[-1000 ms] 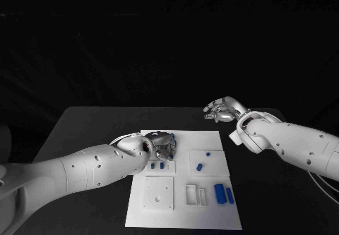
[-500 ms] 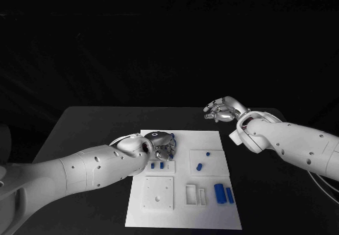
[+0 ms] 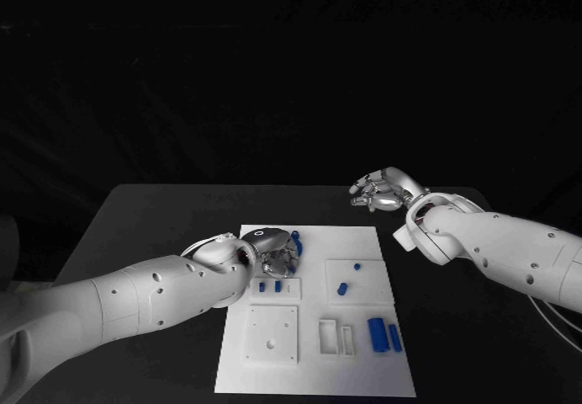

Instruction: Assemble the parts on the task board

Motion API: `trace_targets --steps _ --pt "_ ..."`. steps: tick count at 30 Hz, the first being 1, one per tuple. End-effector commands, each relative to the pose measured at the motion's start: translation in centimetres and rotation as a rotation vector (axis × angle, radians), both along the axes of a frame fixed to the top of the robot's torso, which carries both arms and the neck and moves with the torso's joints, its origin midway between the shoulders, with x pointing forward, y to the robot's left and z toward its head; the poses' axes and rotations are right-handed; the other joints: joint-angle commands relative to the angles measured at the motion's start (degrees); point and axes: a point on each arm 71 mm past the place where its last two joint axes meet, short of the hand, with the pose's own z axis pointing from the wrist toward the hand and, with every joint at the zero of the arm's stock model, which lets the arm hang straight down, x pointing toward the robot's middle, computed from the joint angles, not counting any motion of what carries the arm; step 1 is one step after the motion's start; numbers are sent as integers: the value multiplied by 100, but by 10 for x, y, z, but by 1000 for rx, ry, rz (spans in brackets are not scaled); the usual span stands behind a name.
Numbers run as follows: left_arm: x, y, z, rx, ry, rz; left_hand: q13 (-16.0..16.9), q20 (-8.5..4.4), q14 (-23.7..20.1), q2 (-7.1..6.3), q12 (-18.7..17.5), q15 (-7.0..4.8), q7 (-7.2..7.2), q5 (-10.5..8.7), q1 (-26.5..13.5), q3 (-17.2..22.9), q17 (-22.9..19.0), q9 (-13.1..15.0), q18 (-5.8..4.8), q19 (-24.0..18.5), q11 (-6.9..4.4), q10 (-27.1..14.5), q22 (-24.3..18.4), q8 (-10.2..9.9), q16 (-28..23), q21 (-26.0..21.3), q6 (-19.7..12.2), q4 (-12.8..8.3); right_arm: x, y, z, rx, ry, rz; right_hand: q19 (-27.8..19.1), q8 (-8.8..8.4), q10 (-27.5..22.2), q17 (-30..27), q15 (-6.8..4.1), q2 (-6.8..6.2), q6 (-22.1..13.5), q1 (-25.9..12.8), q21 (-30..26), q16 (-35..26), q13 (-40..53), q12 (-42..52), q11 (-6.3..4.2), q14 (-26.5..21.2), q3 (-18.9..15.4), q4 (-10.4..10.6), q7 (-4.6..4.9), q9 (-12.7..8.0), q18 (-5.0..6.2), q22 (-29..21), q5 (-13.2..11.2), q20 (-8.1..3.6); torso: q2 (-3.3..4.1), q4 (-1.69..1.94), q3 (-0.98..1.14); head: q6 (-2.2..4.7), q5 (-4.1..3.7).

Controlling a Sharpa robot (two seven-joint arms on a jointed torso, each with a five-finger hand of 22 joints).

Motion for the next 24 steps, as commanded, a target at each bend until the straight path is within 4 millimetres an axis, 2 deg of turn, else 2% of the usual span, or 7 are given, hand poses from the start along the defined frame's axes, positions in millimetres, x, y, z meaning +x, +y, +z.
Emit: trace_targets --steps 1,11,20,24 --pt "2 3 6 -131 59 45 -12 -226 40 52 -29 -6 35 40 -28 36 -10 2 248 49 0 43 6 2 20 28 50 -16 -1 0 0 -3 -2 15 5 -24 -11 -8 6 38 -18 14 -16 32 -8 28 -6 -36 -20 -5 27 5 82 113 26 26 -3 4 3 8 6" --pt "4 20 21 -255 182 117 -9 -231 51 63 -39 -8 36 45 -56 33 -16 -1 246 59 -2 60 10 -6 24 36 58 -24 -1 1 -2 -4 1 15 4 -24 -11 -9 6 38 -18 14 -16 33 -10 29 -6 -36 -21 -6 27 6 82 113 27 26 -5 12 -2 5 5" --pt "4 49 28 -201 207 134 -7 -234 46 72 -50 -10 32 51 -62 35 -23 -5 245 55 -5 72 16 -11 20 39 66 -52 -1 -2 -2 -5 3 11 4 -24 -11 -10 6 39 -18 15 -16 34 -11 30 -6 -36 -21 -7 27 6 82 113 27 26 -3 9 1 12 11" --pt "4 54 28 -166 175 114 -6 -235 44 72 -53 -11 31 53 -61 37 -25 -5 245 54 -6 75 17 -13 19 40 69 -62 -1 -1 -3 -5 4 12 4 -24 -11 -11 5 38 -18 16 -16 34 -12 30 -6 -37 -20 -7 27 6 82 113 27 26 0 10 -2 12 14"
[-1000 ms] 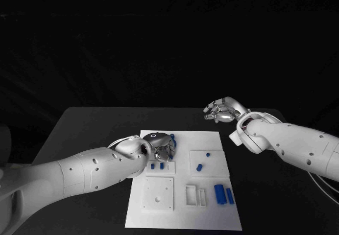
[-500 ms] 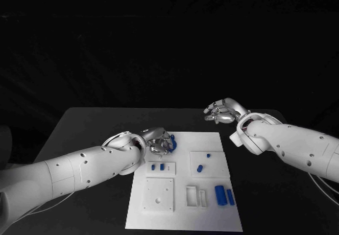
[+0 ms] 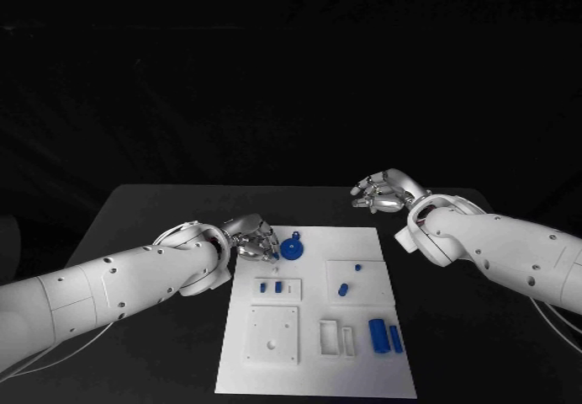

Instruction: Assemble the parts on the task board

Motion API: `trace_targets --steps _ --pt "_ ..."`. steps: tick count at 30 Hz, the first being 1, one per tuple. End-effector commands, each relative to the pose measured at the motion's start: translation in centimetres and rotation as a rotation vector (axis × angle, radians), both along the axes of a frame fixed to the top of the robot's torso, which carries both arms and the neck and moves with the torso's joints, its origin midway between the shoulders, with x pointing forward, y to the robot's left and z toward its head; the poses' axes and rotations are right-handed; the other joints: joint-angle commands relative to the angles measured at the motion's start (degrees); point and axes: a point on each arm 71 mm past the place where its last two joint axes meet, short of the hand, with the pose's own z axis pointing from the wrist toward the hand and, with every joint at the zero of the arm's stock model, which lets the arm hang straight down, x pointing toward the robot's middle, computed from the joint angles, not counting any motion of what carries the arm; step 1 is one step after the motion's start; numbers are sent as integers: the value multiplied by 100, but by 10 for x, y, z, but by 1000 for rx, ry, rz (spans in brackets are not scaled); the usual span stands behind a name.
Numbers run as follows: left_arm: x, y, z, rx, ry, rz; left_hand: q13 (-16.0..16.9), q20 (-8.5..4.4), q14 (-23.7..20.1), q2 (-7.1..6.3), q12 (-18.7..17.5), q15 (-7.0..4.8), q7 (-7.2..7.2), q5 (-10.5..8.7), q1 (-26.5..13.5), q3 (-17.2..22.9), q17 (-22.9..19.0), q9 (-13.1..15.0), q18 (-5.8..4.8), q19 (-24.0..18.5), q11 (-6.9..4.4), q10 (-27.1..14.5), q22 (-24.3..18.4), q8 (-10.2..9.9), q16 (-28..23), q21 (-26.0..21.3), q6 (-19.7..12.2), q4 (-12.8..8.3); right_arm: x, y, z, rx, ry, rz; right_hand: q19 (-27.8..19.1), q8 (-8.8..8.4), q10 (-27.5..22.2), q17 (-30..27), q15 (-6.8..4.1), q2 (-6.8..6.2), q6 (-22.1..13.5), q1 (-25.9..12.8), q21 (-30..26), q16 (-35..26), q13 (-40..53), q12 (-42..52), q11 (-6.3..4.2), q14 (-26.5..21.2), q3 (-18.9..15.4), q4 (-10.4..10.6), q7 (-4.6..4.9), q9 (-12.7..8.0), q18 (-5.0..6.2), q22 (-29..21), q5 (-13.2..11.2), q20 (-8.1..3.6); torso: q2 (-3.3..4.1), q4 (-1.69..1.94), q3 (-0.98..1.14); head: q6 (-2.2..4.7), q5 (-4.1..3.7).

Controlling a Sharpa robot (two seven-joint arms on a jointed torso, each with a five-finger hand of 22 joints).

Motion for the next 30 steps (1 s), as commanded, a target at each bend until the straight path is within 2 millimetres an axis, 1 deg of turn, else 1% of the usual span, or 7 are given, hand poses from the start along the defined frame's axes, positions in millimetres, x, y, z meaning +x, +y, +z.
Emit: trace_targets --steps 1,3,9,14,22,27,30 --pt "-3 -2 -1 49 -10 -62 6 -225 39 31 -16 -15 25 37 -17 21 -8 3 245 22 -4 37 7 39 19 40 63 -20 -1 2 -1 -2 1 18 4 -24 -11 -6 5 38 -13 16 -17 34 -8 30 -6 -37 -21 -8 22 8 82 113 28 25 7 -3 -3 1 13" --pt "-4 -1 -1 55 -16 -65 7 -226 38 30 -18 -15 25 38 -17 21 -9 3 245 21 -4 38 8 38 19 40 65 -25 -1 2 -1 -2 1 18 4 -24 -11 -6 5 39 -14 17 -17 34 -9 30 -6 -37 -20 -8 22 8 82 113 28 25 10 -6 -7 6 22" --pt "-3 -1 -1 83 -46 -80 7 -226 38 28 -21 -16 24 39 -17 23 -10 2 244 20 -4 41 9 37 19 41 67 -32 -1 3 -2 -1 2 21 4 -24 -11 -7 5 39 -14 18 -17 34 -9 31 -7 -37 -20 -9 22 8 82 113 28 25 4 -4 -3 -2 37" --pt "-4 -3 -7 113 -64 -96 8 -227 39 29 -24 -17 23 41 -15 25 -11 1 244 21 -5 46 11 36 21 43 71 -40 -1 4 -2 -1 3 22 4 -24 -12 -7 5 40 -14 19 -17 35 -10 31 -7 -37 -19 -9 22 8 82 112 28 25 6 -7 0 -10 52" --pt "-3 -2 -10 123 -66 -96 9 -230 43 29 -29 -19 21 44 -11 31 -12 0 244 24 -7 51 13 35 25 46 77 -52 -1 3 -2 -1 3 21 4 -24 -12 -8 5 41 -14 20 -17 35 -11 31 -7 -37 -19 -9 22 8 82 112 28 25 9 -20 6 -15 57" --pt "-3 -1 -12 127 -60 -95 10 -230 44 30 -31 -19 21 45 -10 33 -12 0 244 25 -7 52 14 34 26 47 79 -55 -1 4 -2 -1 3 22 4 -24 -12 -8 5 41 -14 20 -17 35 -12 32 -7 -38 -19 -10 22 8 82 112 28 25 5 -14 12 -30 57" --pt "-4 -2 -13 127 -58 -99 10 -231 45 31 -32 -19 21 46 -11 33 -13 -1 244 26 -7 54 14 33 26 48 80 -56 -1 4 -2 -1 3 23 4 -24 -12 -9 5 41 -14 21 -18 35 -12 32 -7 -38 -19 -10 22 9 82 112 27 25 5 -12 10 -29 53"
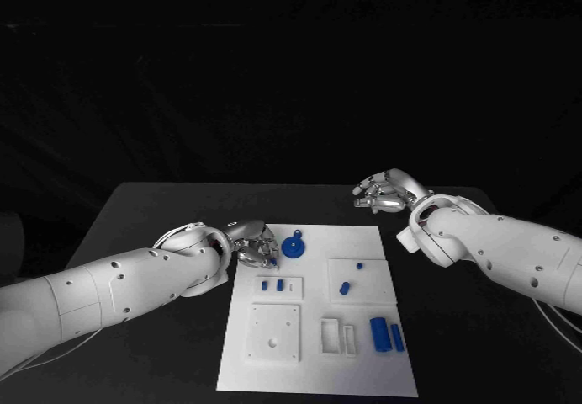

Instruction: Assemble the parts on the task board

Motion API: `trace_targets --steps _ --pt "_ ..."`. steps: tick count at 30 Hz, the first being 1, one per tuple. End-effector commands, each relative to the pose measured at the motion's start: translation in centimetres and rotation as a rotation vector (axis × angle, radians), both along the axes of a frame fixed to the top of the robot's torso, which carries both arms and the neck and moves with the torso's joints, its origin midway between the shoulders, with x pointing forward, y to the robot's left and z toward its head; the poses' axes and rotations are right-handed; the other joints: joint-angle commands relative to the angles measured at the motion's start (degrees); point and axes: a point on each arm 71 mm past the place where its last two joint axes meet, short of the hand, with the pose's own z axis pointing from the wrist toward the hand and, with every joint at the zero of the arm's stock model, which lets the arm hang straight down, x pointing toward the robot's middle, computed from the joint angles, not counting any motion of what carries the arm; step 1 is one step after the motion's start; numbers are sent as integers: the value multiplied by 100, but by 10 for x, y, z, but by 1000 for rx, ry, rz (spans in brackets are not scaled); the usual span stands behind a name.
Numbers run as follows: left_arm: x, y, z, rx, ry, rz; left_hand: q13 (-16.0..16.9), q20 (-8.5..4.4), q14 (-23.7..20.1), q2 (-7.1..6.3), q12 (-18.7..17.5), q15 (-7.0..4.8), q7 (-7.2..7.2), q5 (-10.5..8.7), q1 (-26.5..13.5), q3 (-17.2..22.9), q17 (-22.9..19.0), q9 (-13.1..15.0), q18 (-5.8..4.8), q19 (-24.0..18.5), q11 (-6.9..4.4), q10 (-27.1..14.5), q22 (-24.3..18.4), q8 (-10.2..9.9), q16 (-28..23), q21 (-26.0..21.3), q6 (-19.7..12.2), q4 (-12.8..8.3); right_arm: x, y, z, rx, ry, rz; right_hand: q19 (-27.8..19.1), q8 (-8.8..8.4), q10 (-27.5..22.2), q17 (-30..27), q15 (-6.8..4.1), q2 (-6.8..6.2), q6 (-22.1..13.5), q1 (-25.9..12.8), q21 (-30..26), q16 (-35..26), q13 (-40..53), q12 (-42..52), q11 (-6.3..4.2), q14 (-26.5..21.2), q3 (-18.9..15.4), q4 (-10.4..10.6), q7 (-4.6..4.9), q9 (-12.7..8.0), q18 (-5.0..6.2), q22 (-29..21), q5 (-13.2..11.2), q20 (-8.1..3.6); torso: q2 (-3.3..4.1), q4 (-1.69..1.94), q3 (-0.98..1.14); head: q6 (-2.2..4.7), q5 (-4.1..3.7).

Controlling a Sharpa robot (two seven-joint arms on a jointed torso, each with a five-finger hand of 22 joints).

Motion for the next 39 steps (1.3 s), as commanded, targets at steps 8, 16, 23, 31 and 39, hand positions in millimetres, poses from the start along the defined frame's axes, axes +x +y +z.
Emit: trace_targets --steps 8,16,23,31,39 --pt "-3 -4 -5 9 1 -30 4 -235 27 56 -24 -1 38 25 -4 14 -9 3 244 28 13 39 6 23 29 28 63 -21 -1 1 0 -3 -1 16 4 -24 -12 -10 5 41 -13 21 -18 36 -10 33 -6 -38 -19 -10 22 10 82 112 27 25 1 1 -9 -6 -17" --pt "-2 -3 -7 20 -10 -16 5 -237 30 57 -28 -2 38 25 -5 16 -10 1 244 31 13 41 8 21 31 31 64 -25 -1 1 0 -2 -1 17 3 -25 -12 -11 5 41 -13 23 -18 36 -11 33 -7 -39 -19 -11 22 10 82 112 27 25 -2 9 -8 -14 -24" --pt "-2 -6 -9 19 -8 -20 6 -239 39 58 -33 -3 38 25 -10 18 -10 0 245 41 11 47 10 18 38 37 68 -28 -1 2 0 -2 -1 17 3 -25 -13 -12 5 41 -13 24 -18 37 -12 34 -7 -39 -18 -11 21 11 82 112 27 25 0 5 -10 -20 -30" --pt "-2 -8 -12 20 -5 -14 8 -242 46 60 -37 -4 38 26 -13 20 -11 -1 246 49 10 51 11 15 42 41 69 -31 -1 1 0 -3 -1 16 3 -25 -13 -13 5 42 -12 25 -18 38 -13 35 -7 -39 -18 -11 22 11 82 112 27 25 1 2 -7 -38 -35" --pt "-2 -10 -13 33 -5 -24 8 -243 48 61 -41 -5 39 27 -14 23 -13 -3 246 52 10 52 11 12 43 43 69 -33 -1 1 0 -2 -2 17 3 -25 -13 -13 5 42 -13 26 -19 38 -14 35 -7 -39 -18 -11 21 11 82 112 26 25 -2 3 -3 -35 -42"
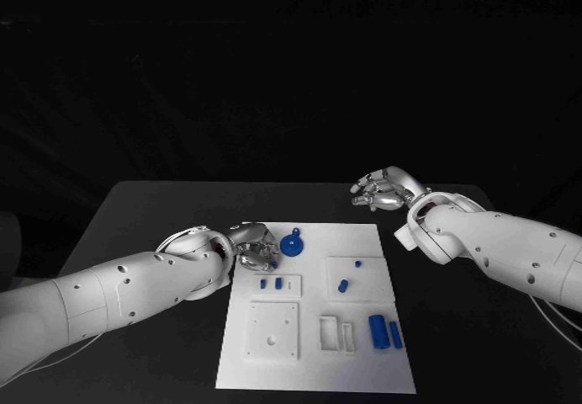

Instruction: Assemble the parts on the task board

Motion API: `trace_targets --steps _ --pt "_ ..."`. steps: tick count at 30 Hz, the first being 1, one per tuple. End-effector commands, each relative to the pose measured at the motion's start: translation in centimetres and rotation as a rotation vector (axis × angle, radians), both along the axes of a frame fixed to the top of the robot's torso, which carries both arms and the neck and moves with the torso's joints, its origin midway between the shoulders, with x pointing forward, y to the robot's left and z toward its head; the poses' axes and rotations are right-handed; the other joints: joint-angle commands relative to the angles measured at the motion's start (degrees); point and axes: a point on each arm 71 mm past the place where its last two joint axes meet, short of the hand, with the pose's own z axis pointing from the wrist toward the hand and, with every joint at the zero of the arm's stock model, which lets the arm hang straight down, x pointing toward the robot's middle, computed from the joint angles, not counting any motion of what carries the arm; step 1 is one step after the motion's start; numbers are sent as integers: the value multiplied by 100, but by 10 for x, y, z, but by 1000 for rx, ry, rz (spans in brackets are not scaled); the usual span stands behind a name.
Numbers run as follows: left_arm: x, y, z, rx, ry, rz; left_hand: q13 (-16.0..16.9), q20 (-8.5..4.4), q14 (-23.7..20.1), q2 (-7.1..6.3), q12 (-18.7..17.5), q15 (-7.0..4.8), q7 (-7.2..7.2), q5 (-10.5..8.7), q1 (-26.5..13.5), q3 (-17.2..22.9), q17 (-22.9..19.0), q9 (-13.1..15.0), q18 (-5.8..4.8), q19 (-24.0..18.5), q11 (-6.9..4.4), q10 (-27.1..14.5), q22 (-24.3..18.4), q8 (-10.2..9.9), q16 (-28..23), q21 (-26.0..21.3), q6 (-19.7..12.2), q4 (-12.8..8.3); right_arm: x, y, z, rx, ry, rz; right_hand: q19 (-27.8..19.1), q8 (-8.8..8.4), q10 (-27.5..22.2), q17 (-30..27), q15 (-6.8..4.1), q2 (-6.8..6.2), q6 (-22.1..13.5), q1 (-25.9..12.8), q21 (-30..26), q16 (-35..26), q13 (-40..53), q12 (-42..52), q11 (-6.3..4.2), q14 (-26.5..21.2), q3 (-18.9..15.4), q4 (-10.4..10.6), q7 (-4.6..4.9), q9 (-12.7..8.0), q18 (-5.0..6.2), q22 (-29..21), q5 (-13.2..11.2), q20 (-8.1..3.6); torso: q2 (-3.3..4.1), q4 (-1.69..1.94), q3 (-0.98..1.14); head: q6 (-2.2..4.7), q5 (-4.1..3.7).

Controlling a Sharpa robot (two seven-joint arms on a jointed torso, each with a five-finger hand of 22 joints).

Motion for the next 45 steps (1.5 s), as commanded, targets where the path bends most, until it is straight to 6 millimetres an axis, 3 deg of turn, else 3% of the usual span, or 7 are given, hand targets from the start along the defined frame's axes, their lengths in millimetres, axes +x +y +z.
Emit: trace_targets --steps 1,15,24,30,45 --pt "-1 -3 -1 17 -5 -15 -3 -243 39 42 -24 -13 35 21 0 26 -8 -1 246 32 -5 36 7 12 20 20 70 -7 -1 2 0 -2 -2 17 3 -25 -13 -9 5 42 -24 26 -19 38 -11 35 -7 -39 -18 -10 32 7 82 112 27 25 -2 0 3 3 -2" --pt "-3 -4 -8 86 7 -43 0 -245 42 40 -30 -15 33 26 9 35 -11 -3 248 35 -7 43 8 9 23 22 76 -23 -1 1 0 -3 -1 17 4 -25 -13 -10 5 42 -23 24 -19 39 -12 36 -6 -39 -19 -9 33 8 82 112 26 25 -3 3 0 -11 -14" --pt "-4 -5 -8 32 31 -33 -3 -243 32 20 -55 -8 43 13 -4 36 -19 -13 244 31 1 22 9 -13 17 19 53 -34 -1 1 0 -2 -1 18 4 -25 -13 -11 5 42 -23 23 -19 39 -13 37 -6 -40 -19 -8 33 8 82 112 27 25 -2 2 0 -3 -15" --pt "-4 -5 -8 27 36 -39 -15 -211 0 -152 -139 38 214 -16 -51 -1 -48 -99 238 13 49 -61 6 -261 -5 -1 -408 -47 -1 1 0 -3 0 17 3 -26 -13 -12 6 42 -23 22 -19 40 -14 37 -6 -40 -20 -8 33 8 82 112 27 25 -2 4 0 -1 -18" --pt "-3 -1 -9 32 37 -22 -10 -184 -26 -308 -200 65 259 -46 -91 -63 -60 -135 250 11 76 -85 10 -401 16 -8 -740 5 -1 1 -1 -3 1 16 3 -26 -14 -13 6 41 -24 21 -20 40 -15 38 -6 -41 -21 -8 33 8 82 112 28 26 -1 3 -3 -2 -26"
